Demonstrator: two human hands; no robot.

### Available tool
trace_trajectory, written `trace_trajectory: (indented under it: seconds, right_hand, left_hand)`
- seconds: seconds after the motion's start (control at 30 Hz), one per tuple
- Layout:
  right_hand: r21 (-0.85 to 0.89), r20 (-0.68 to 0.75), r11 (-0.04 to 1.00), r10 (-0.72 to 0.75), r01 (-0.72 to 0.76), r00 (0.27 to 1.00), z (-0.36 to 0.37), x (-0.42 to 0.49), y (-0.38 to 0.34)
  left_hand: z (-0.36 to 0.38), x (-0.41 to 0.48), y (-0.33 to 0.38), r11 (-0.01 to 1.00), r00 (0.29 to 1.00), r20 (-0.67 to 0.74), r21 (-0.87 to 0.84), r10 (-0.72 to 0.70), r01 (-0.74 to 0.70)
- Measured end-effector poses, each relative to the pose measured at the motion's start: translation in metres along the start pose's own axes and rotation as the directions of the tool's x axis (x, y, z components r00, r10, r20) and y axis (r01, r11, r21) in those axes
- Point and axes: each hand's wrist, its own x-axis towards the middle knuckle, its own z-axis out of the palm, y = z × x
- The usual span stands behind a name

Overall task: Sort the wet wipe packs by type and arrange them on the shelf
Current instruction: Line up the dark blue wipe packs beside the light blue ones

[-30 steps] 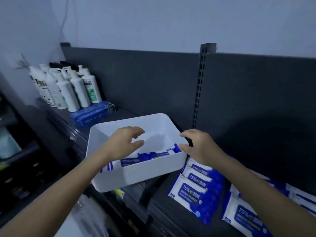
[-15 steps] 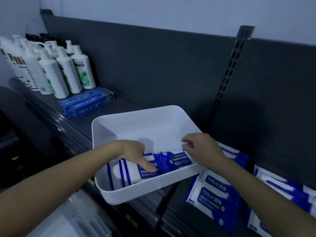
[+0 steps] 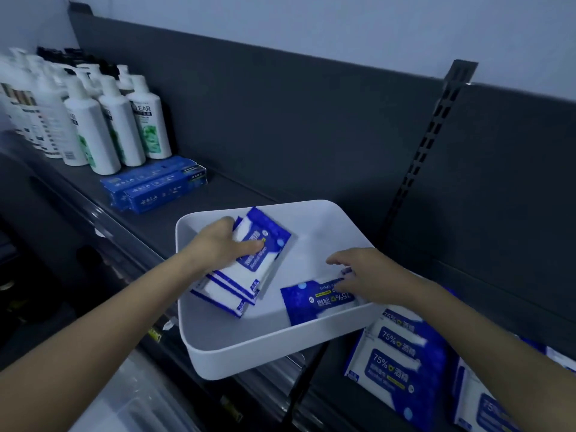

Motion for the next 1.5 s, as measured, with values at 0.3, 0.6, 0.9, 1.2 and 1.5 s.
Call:
trace_trajectory:
  seconds: [0.3,0.6,0.9,1.2,1.5]
  right_hand:
    - [-0.287,0.425,0.958,0.106,0.023,0.899,-0.003,0.034,-0.020]
    - [-0.088,-0.017,0.995,0.043,-0.045,0.999,0.002,0.053,-0.009]
    - [0.912,-0.187,0.409,0.351,0.029,0.918,-0.041,0.012,-0.022]
    - [0.961,-0.262,0.182,0.335,0.210,0.905,-0.076,-0.087,0.009]
    - [0.957,-0.285,0.109,0.509,0.267,0.812,-0.069,-0.181,0.070]
  left_hand:
    - [-0.003,-0.004,0.006,0.964,0.975,-0.221,-0.257,0.004,-0.062]
    - [-0.006,0.000,0.008,0.970,0.979,-0.202,-0.237,0.009,-0.057]
    - [-0.013,-0.018,0.046,0.897,0.924,-0.365,-0.362,0.114,-0.254]
    - [0.017,-0.069,0.141,0.795,0.889,-0.367,-0.433,0.275,-0.425]
    - [0.106,-0.111,0.207,0.750,0.891,-0.232,-0.481,0.391,-0.454]
